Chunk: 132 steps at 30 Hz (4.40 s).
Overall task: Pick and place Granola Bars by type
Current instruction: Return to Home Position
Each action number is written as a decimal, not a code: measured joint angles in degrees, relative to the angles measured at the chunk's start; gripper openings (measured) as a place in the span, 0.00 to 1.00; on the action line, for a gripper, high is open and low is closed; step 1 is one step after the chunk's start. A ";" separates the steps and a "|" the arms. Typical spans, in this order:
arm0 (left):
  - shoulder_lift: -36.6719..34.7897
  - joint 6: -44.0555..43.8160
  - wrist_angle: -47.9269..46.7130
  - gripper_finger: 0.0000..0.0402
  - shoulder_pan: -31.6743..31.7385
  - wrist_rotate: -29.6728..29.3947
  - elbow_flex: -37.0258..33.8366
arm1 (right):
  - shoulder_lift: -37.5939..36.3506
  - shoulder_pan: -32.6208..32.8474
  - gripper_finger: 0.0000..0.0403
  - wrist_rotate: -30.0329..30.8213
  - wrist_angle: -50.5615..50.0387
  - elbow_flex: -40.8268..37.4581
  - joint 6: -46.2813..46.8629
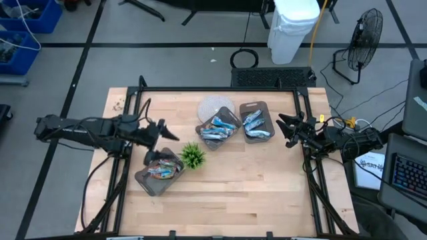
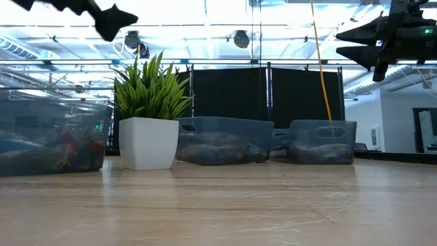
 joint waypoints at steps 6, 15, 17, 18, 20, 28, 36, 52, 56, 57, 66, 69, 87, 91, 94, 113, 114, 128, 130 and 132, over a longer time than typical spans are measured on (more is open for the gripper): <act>-6.95 -0.64 3.22 0.90 -3.77 1.75 -8.98 | 0.01 -0.01 0.45 0.00 -0.02 0.00 0.02; -16.77 -4.70 3.29 0.90 -4.35 -5.39 -18.67 | 0.01 -0.02 0.45 0.00 0.01 0.00 0.02; -19.12 -5.34 3.83 0.90 -4.38 -5.48 -20.63 | 0.02 0.00 0.45 0.00 0.00 0.00 0.02; -20.30 -5.74 4.64 0.90 -4.38 -5.48 -21.63 | 0.00 0.00 0.45 0.00 0.00 -0.02 0.02; -22.55 -6.55 5.77 0.90 -4.38 -5.38 -23.50 | 0.01 -0.02 0.45 0.00 0.02 -0.02 0.01; -30.37 -8.07 6.13 0.90 -5.47 -4.77 -28.51 | 0.00 -0.01 0.45 0.00 0.00 -0.01 0.02; -37.45 -10.01 5.13 0.90 -9.49 -6.02 -33.12 | 0.00 0.00 0.45 0.00 0.02 0.00 0.00; -41.53 -8.26 6.39 0.90 -18.43 -19.57 -33.21 | 0.01 0.00 0.45 0.00 -0.02 0.00 0.02; -41.54 -5.58 6.30 0.90 -18.98 -18.33 -33.21 | 0.02 -0.01 0.45 0.00 0.02 0.00 0.02; -41.54 -5.00 6.28 0.90 -18.88 -18.36 -33.21 | 0.02 -0.02 0.45 0.00 0.04 0.00 0.02; -41.53 -1.30 6.25 0.90 -18.04 -18.31 -33.24 | 0.00 0.00 0.45 0.00 0.00 -0.01 0.02; -41.53 -1.57 6.23 0.90 -18.04 -18.31 -33.24 | 0.00 -0.01 0.45 0.00 0.00 0.00 0.02; -38.06 -27.76 7.32 0.90 -14.55 -32.56 -33.30 | 0.02 -0.02 0.45 0.00 0.01 0.00 0.02; -35.56 -31.15 7.41 0.90 -12.31 -34.38 -33.30 | 0.02 0.00 0.45 0.00 0.02 -0.02 0.02; -33.40 -28.22 7.53 0.90 -10.47 -36.94 -33.30 | 0.00 -0.01 0.45 0.00 0.02 -0.01 0.01; -31.06 -23.47 9.22 0.90 -8.72 -38.22 -33.45 | 0.02 -0.02 0.45 0.00 0.02 -0.02 0.02; -31.06 -23.59 9.26 0.90 -8.72 -38.22 -33.44 | 0.00 -0.02 0.45 0.00 0.01 -0.02 0.02; -38.86 -11.50 8.11 0.90 -9.14 -38.57 -33.32 | 0.01 -0.02 0.45 0.00 0.02 -0.01 0.01; -41.32 -7.51 8.10 0.90 -9.14 -38.84 -33.30 | 0.01 0.00 0.45 0.00 -0.02 -0.01 0.01; -41.40 -4.32 8.15 0.90 -9.14 -38.63 -33.30 | 0.01 -0.02 0.45 0.00 0.06 0.00 0.02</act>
